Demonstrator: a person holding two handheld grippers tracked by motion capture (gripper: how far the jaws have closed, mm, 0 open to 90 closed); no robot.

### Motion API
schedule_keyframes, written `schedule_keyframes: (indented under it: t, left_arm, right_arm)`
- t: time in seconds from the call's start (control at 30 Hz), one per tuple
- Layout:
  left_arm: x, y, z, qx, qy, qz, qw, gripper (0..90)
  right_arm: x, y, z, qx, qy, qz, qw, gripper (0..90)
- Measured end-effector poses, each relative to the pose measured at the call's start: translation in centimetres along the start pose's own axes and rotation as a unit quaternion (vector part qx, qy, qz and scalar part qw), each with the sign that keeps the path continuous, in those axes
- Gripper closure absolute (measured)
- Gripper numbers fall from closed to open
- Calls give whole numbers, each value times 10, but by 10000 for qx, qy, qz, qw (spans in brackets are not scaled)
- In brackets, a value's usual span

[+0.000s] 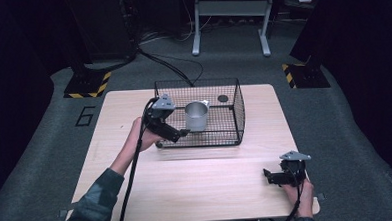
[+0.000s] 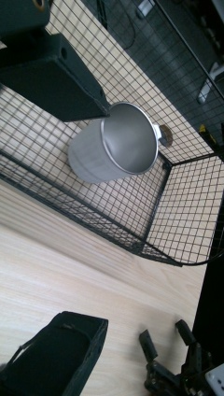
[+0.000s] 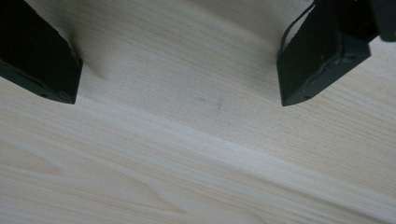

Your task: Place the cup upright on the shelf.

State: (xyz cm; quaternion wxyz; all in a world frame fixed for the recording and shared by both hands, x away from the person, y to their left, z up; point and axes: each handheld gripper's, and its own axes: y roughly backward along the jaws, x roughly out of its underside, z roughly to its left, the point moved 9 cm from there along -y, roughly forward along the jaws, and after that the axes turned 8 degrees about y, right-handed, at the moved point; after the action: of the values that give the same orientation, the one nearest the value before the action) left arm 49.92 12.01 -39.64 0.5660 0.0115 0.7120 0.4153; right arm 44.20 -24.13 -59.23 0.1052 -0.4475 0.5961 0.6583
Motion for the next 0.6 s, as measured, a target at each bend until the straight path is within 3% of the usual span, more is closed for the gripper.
schedule_keyframes:
  t: [0.2, 0.37, 0.47, 0.5, 0.6]
  left_arm:
    - [25, 26, -4, -248, -95, -30, 9996, 24]
    - [47, 43, -3, -403, -57, -51, 9992, 22]
    - [69, 57, -1, -543, 84, -54, 9985, 20]
    - [69, 57, -1, -543, 84, -54, 9985, 20]
    - [98, 69, 6, -730, 289, -15, 9969, 15]
  right_arm:
    - [0, 0, 0, 4, -24, 3, 10000, 0]
    - [0, 0, 0, 5, 13, 0, 10000, 0]
    - [0, 0, 0, 3, 10, 0, 10000, 0]
    - [0, 0, 0, 3, 8, 1, 10000, 0]
    - [0, 0, 0, 7, 9, -1, 10000, 0]
